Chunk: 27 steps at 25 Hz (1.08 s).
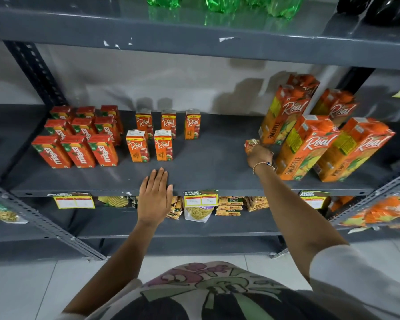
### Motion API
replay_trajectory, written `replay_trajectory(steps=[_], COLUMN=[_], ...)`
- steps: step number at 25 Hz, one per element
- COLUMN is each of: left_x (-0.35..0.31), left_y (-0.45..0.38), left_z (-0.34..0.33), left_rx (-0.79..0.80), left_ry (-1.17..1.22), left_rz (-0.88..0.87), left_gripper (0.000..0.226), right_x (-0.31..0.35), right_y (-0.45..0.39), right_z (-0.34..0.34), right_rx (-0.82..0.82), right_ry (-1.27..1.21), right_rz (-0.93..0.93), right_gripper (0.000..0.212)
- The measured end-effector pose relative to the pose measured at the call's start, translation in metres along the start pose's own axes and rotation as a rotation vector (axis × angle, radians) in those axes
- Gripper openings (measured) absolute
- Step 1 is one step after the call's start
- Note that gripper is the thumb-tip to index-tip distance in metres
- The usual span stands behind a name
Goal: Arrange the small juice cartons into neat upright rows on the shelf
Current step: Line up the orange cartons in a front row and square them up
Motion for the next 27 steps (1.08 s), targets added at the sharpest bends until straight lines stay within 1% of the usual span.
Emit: replay_trajectory(steps=[4,6,8,10,11,14,16,18,23,24,26,27], left_x=[-0.001,0.002,0.013,0.035,0.048,0.082,0.092,0.096,0.097,0.098,0.100,0.101], left_y=[0.000,0.000,0.003,0.006,0.007,0.010,0.010,0.010,0.012,0.012,0.011,0.012], left_z=[0.001,0.002,0.002,0.007,0.009,0.018,0.021,0.020,0.020,0.021,0.020,0.020], left_rx=[-0.012,-0.018,-0.023,-0.046,-0.053,-0.050,-0.043,-0.039,-0.044,-0.044,-0.044,-0.045], left_ry=[0.008,0.004,0.005,-0.006,-0.007,-0.020,-0.035,-0.041,0.006,0.004,0.014,0.020], left_rz=[0.000,-0.006,0.015,0.055,0.078,0.081,0.040,0.009,-0.018,-0.027,-0.031,-0.028], left_gripper=[0.056,0.056,0.057,0.058,0.059,0.060,0.060,0.060,0.058,0.059,0.060,0.060], right_x=[0.012,0.026,0.041,0.059,0.069,0.103,0.121,0.134,0.136,0.137,0.139,0.141], right_y=[0.006,0.017,0.031,0.052,0.062,0.085,0.091,0.096,0.107,0.107,0.106,0.107], right_z=[0.002,0.001,-0.001,0.000,0.001,-0.001,-0.008,-0.018,-0.048,-0.052,-0.052,-0.046], right_rx=[-0.034,-0.049,-0.060,-0.089,-0.109,-0.142,-0.149,-0.156,-0.159,-0.148,-0.069,-0.025], right_ry=[-0.142,-0.245,-0.422,-0.689,-0.796,-0.989,-1.042,-1.069,-1.080,-1.069,-1.036,-0.998], right_rz=[0.038,0.065,0.081,0.109,0.135,0.221,0.235,0.210,0.166,0.164,0.174,0.211], right_gripper=[0.032,0.034,0.037,0.027,0.028,0.045,0.048,0.053,0.053,0.055,0.061,0.067])
Point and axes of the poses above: each hand's wrist, its own y-axis away from the middle knuckle, its own z-axis out of the back of the hand, x = y × z, the point moved 8 cm from there along -y, towards the middle knuckle, and after that the axes turned 2 degrees about -x, right-handed, at the moved point
